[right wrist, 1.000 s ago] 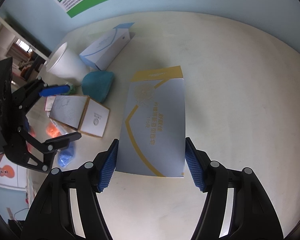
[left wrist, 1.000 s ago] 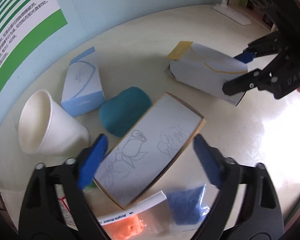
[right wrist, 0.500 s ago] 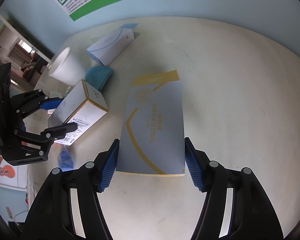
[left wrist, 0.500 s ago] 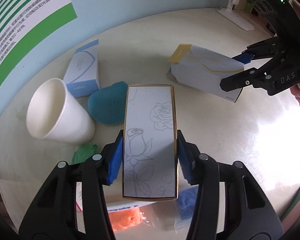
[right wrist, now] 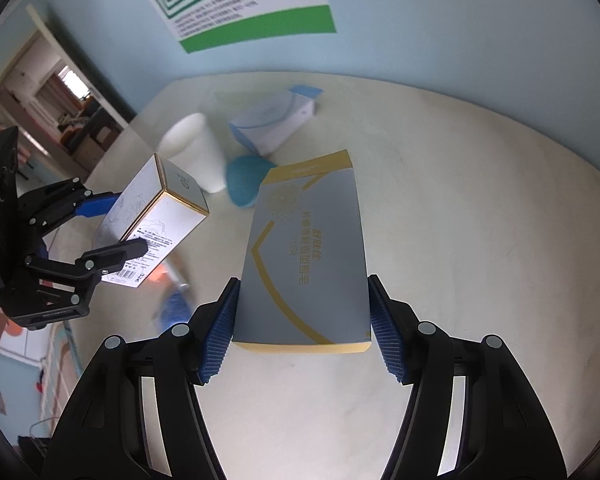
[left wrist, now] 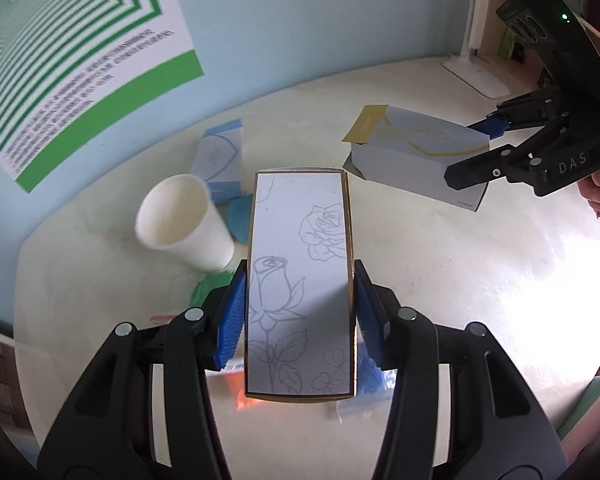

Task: Collect trash
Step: 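Carry both boxes to the teal wastebasket and open both grippers over it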

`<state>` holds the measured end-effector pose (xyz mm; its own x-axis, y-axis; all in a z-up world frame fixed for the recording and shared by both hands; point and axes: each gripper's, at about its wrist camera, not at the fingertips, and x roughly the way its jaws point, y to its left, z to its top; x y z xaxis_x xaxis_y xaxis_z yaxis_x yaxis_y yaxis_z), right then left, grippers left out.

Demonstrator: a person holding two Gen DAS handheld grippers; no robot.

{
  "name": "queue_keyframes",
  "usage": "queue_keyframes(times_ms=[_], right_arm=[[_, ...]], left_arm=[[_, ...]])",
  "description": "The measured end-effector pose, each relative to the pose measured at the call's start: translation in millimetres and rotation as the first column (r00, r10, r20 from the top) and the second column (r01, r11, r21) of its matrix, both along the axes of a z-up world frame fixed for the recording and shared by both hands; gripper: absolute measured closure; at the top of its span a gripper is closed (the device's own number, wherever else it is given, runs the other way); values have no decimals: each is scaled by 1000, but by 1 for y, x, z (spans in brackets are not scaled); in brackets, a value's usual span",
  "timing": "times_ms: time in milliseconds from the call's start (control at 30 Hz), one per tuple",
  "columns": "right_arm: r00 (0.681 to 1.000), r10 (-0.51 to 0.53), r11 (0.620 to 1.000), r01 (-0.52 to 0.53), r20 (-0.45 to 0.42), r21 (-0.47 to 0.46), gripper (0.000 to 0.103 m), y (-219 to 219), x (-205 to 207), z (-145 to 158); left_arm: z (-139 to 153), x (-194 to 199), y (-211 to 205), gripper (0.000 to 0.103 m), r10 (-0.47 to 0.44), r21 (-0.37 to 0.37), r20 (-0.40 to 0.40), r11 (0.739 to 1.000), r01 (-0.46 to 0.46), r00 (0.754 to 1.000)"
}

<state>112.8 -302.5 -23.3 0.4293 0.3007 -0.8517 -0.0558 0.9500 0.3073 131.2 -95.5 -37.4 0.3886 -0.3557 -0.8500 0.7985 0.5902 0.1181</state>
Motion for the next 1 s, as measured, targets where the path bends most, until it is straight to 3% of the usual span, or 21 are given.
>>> queue_keyframes(times_ms=[300,600,800,1000], right_arm=[[989,143,990,-143,30,-6,40,48,-4,18],[940,336,941,-337,63,10,40,136,12,31],[866,495,867,-498,62,27,40,219,20,30],[752,656,752,-658,61,39,40,315,17,28]], left_arm=[[18,-24,54,56,142,-21,35,990,-141,989],[26,-51,146,56,344,-24,46,939,-344,938],[29,-77,228,56,503,-28,39,864,-502,864],[30,-113,319,56,665,-24,32,746,-665,746]])
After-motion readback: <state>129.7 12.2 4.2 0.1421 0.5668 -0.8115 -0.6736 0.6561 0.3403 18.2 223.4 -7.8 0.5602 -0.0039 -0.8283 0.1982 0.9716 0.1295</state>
